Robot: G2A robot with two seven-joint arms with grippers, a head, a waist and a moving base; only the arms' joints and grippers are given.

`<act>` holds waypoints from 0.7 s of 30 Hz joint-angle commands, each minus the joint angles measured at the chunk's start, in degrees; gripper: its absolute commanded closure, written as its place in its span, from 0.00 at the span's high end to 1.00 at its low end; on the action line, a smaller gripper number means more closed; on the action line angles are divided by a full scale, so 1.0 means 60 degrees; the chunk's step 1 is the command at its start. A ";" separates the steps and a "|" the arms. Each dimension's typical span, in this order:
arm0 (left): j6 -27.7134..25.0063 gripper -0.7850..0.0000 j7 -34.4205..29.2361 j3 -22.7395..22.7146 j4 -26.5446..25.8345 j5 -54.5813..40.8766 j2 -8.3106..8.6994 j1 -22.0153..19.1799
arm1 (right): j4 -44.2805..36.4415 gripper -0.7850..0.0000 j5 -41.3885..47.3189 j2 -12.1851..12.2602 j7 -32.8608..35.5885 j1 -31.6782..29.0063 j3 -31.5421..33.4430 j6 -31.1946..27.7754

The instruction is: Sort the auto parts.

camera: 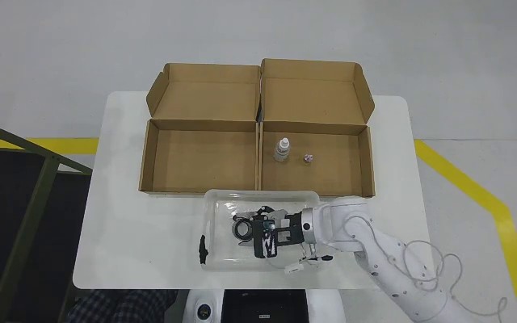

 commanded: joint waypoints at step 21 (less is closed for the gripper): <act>0.0000 1.00 0.0000 0.0000 0.0000 0.0000 0.0000 0.0000 | -0.0169 0.00 0.2207 0.0354 -0.1530 -0.0524 0.2445 0.0228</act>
